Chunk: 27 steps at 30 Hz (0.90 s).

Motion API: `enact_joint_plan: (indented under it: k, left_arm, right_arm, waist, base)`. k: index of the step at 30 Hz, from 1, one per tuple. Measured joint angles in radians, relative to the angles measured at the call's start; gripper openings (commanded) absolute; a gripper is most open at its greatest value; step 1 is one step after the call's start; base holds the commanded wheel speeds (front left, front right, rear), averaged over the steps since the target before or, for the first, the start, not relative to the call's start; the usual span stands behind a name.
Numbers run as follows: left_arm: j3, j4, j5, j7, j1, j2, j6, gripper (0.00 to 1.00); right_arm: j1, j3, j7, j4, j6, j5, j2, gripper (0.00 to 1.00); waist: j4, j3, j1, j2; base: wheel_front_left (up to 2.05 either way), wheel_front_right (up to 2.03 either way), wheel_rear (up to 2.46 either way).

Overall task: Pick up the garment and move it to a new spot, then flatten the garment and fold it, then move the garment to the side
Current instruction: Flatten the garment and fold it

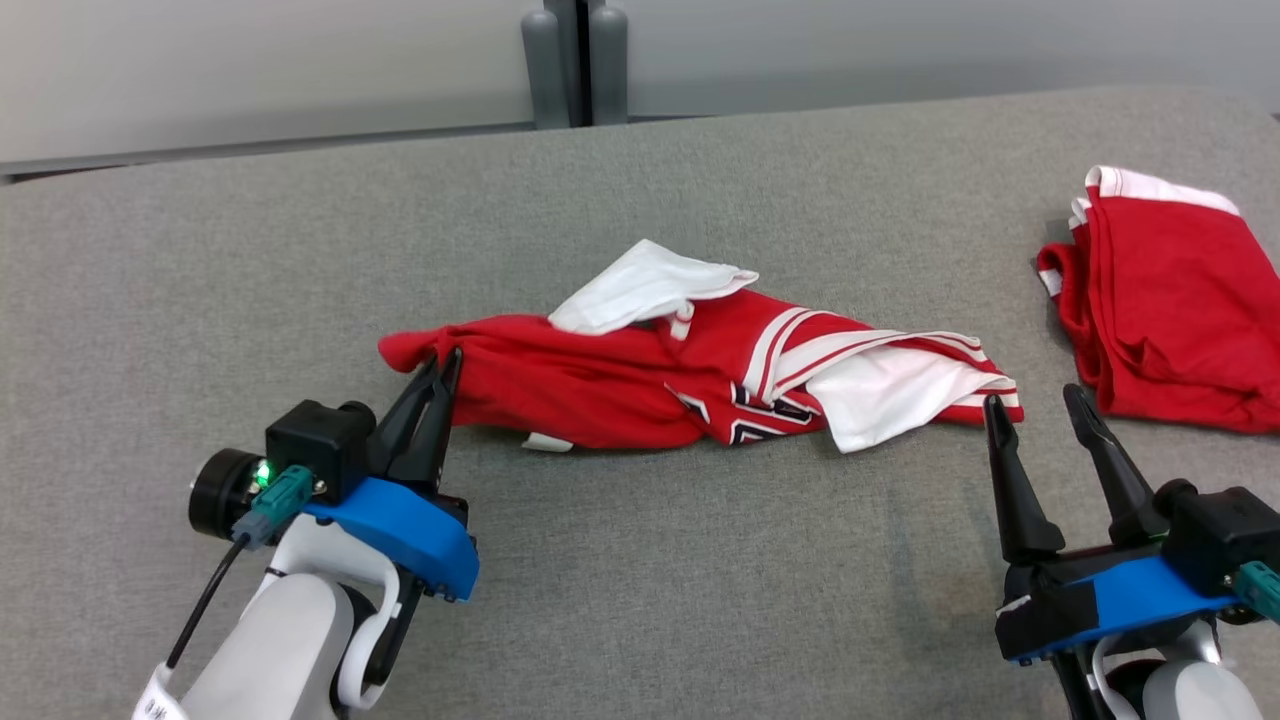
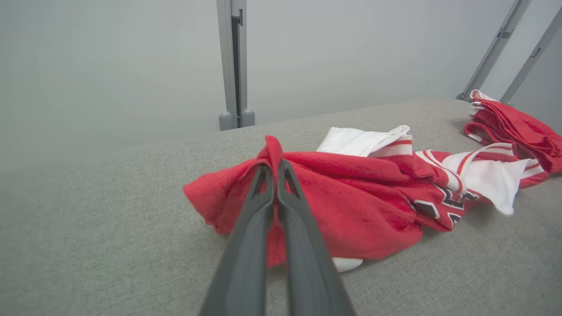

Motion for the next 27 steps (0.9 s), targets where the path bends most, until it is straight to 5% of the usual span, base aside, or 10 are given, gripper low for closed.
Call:
enact_joint_plan:
  k: [21,27]
  left_arm:
    - [0.061,-0.691,0.037,0.220,0.298,0.149,0.242,0.00]
    - [0.097,-0.685,0.005,0.259,0.334,0.170,0.266,0.00]
  right_arm:
    - [0.065,-0.064,0.007,-0.017,0.000,0.017,0.010,1.00]
    - [0.067,-0.055,0.023,-0.034,0.000,0.016,0.010,1.00]
  waist:
    - [0.110,-0.087,-0.0001,0.0000]
    - [0.118,-0.082,0.0000,0.0000]
  base:
    - [0.00,0.00,0.00]
    - [0.00,0.00,0.00]
